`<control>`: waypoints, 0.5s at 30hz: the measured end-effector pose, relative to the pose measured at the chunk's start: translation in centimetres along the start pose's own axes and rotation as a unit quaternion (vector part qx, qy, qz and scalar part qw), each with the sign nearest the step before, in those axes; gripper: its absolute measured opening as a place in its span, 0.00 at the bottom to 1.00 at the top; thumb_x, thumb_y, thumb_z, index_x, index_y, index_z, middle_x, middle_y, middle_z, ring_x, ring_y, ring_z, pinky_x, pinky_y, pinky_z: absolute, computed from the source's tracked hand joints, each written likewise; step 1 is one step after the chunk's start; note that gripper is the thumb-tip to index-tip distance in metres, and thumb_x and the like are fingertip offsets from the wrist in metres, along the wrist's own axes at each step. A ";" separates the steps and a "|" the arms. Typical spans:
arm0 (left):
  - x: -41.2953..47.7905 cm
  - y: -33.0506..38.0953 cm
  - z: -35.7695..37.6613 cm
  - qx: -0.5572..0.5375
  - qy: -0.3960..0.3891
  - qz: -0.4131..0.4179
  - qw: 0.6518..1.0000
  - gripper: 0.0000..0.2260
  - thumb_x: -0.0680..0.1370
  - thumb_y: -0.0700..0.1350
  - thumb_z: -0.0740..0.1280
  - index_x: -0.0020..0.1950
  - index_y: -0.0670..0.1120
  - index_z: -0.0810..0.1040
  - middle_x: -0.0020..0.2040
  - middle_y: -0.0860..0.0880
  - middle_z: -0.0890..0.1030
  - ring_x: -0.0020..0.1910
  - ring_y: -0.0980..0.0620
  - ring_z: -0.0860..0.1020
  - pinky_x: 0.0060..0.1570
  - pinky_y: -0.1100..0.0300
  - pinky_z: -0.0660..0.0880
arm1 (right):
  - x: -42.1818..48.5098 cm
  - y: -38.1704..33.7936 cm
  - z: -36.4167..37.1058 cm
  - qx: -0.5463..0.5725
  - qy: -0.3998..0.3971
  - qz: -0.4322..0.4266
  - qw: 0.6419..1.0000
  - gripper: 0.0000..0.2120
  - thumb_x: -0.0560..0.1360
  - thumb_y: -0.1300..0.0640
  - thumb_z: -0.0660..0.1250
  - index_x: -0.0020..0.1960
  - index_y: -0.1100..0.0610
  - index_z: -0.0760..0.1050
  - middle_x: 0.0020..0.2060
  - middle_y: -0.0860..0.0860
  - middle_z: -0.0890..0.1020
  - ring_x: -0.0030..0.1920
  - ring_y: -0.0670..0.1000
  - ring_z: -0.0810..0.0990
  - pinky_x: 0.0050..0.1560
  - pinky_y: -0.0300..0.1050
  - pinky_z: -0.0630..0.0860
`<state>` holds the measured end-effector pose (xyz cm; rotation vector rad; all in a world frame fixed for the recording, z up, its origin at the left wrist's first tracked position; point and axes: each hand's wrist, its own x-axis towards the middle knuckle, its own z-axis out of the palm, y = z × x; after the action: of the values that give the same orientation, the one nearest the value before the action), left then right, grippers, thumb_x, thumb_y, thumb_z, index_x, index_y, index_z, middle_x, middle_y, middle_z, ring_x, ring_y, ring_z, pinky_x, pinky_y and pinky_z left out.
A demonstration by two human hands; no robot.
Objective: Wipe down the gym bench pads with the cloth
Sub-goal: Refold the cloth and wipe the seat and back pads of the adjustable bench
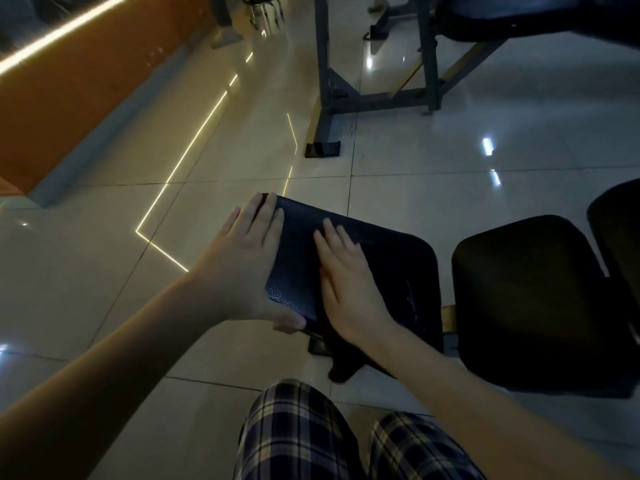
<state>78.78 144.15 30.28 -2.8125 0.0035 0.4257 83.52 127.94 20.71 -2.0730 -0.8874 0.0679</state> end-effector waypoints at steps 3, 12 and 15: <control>0.2 0.0 0.0 -0.011 -0.003 0.007 1.000 0.72 0.47 0.86 0.39 0.77 0.39 0.32 0.77 0.43 0.29 0.76 0.44 0.29 0.71 0.52 0.31 | 6.0 0.0 -0.4 -0.021 0.006 0.039 0.999 0.25 0.83 0.62 0.52 0.79 0.59 0.53 0.79 0.55 0.50 0.78 0.52 0.46 0.78 0.52 0.44; -0.1 0.4 -0.1 -0.025 0.009 0.006 1.000 0.71 0.48 0.85 0.43 0.78 0.39 0.33 0.78 0.43 0.29 0.76 0.46 0.28 0.71 0.53 0.30 | 6.5 0.9 -0.7 -0.017 0.005 -0.002 1.000 0.21 0.80 0.64 0.55 0.73 0.62 0.65 0.73 0.61 0.65 0.73 0.57 0.63 0.75 0.58 0.57; -0.1 0.3 0.0 -0.039 0.016 0.005 0.999 0.72 0.47 0.87 0.39 0.78 0.40 0.32 0.77 0.43 0.29 0.76 0.47 0.28 0.71 0.53 0.29 | -0.7 1.6 -0.9 -0.011 -0.011 -0.031 0.999 0.25 0.81 0.58 0.52 0.78 0.59 0.54 0.78 0.54 0.54 0.78 0.49 0.48 0.77 0.44 0.41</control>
<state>78.65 143.85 30.19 -2.8962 0.0072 0.3918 84.20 126.32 19.93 -2.0667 -0.9684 0.0485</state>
